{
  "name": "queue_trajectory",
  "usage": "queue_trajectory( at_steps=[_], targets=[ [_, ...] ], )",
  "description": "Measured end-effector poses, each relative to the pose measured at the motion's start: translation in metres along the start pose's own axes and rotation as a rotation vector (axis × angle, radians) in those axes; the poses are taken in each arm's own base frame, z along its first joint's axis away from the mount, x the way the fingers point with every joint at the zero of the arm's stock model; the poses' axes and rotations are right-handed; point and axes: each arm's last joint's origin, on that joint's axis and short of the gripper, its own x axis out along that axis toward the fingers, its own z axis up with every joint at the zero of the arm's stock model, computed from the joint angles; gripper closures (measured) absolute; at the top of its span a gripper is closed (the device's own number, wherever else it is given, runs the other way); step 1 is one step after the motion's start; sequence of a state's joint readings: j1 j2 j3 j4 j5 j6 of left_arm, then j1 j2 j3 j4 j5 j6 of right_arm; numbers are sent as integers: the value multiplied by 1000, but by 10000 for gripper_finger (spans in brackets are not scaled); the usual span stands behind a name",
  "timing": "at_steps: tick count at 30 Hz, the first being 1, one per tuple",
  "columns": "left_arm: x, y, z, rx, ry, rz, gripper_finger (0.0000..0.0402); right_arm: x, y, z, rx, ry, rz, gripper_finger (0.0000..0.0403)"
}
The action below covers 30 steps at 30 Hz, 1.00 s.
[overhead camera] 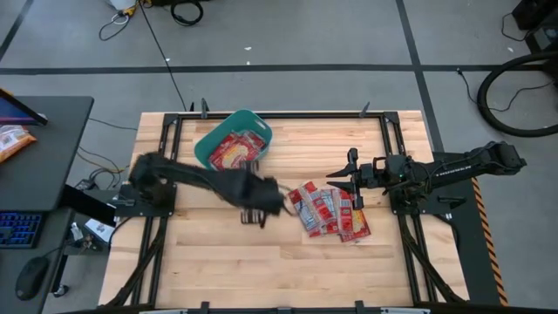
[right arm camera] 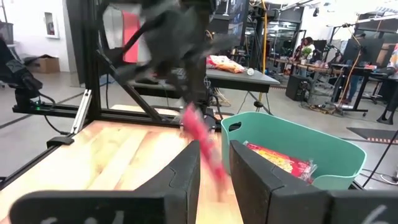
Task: Sort popcorn bags into baskets
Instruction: Put the red popcorn bag into the blue bin
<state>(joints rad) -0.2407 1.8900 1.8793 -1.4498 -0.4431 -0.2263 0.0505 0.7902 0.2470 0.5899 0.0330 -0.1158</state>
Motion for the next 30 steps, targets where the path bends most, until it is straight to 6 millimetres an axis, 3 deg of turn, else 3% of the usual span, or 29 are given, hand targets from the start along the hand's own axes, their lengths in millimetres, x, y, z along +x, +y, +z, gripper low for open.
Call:
queue_trajectory(
  at_steps=[5, 9, 15, 21, 26, 30],
  targets=[
    [-31, 47, -20, -48, -68, 5, 391, 0, 0, 0, 0, 0, 0, 312],
    [-35, 75, -40, -25, 17, 66, 392, 0, 0, 0, 0, 0, 0, 312],
    [-2, 87, -67, 205, 170, 31, 392, 0, 0, 0, 0, 0, 0, 312],
    [38, 82, -87, 464, 281, -106, 392, 0, 0, 0, -4, 0, 0, 312],
    [60, 81, -87, 667, 256, -118, 392, 0, 0, 0, -7, -1, 0, 312],
    [68, 90, -82, 698, 204, -73, 392, 0, 0, 0, -7, -2, 0, 312]
  ],
)
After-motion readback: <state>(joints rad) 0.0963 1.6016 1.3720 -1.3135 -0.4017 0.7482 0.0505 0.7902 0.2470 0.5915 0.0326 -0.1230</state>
